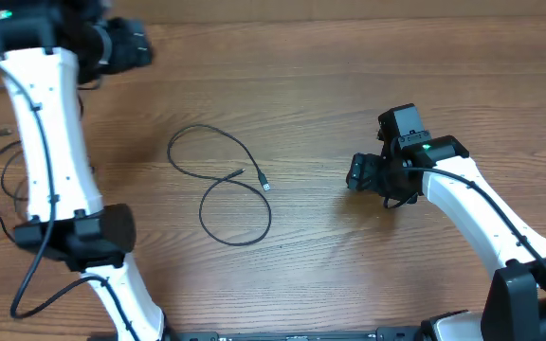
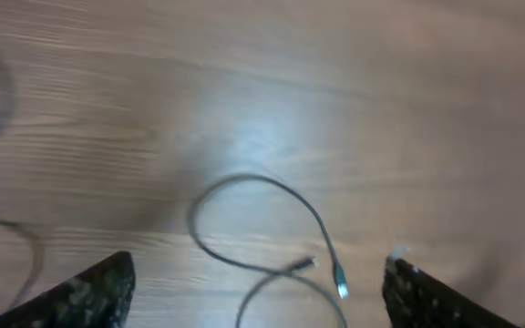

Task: Untangle cables
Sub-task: 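Move the left gripper back to the remaining center cable, then grasp the last black cable in the center with the left gripper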

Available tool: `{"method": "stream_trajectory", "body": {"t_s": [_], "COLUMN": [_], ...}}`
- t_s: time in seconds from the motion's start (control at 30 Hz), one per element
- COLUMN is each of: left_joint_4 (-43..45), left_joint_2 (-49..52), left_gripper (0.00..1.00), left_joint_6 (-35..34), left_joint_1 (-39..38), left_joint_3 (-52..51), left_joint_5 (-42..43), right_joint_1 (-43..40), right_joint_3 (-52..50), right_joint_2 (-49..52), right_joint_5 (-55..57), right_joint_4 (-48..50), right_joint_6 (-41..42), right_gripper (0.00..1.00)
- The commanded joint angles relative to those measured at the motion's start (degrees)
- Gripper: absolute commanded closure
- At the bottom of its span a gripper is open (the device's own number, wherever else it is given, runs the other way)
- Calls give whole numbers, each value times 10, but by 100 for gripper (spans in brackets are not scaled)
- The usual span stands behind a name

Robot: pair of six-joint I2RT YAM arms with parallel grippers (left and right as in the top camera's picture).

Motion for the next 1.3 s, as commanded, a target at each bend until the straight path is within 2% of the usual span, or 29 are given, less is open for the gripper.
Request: {"method": "stream_trajectory", "body": {"t_s": [0.0,0.07,0.23,0.53,0.77,0.97,1.03,1.13,1.2,1.27], "left_joint_4": [-18,-34,-67,-67,-68,-68,-67,-39,0,59], "left_joint_2": [39,59,106,105,25,-85,-121,-172,-196,-214], "left_gripper": [9,6,7,5,3,4,3,2,0,0], "left_joint_6": [51,51,29,3,13,9,-26,-128,-185,-198], "left_joint_1": [-51,-76,-129,-190,-222,-229,-225,-219,-218,-217], "left_joint_3": [5,5,-2,-97,-259,-440,-494,-563,-595,-621], "left_joint_5": [8,8,-7,-26,-33,-99,-143,-228,-238,-210], "right_joint_1": [-2,-2,-2,-2,-2,-2,-2,-2,-2,-2], "right_joint_3": [-3,-3,-3,-3,-3,-3,-3,-3,-3,-3], "right_joint_2": [-4,-4,-4,-4,-4,-4,-4,-4,-4,-4], "right_joint_5": [5,5,5,5,5,5,5,5,5,5], "right_joint_4": [2,1,1,-7,-7,-5,-3,-1,3,6], "right_joint_6": [-2,-2,-2,-2,-2,-2,-2,-2,-2,-2], "right_gripper": [13,13,13,13,12,12,12,12,12,12]}}
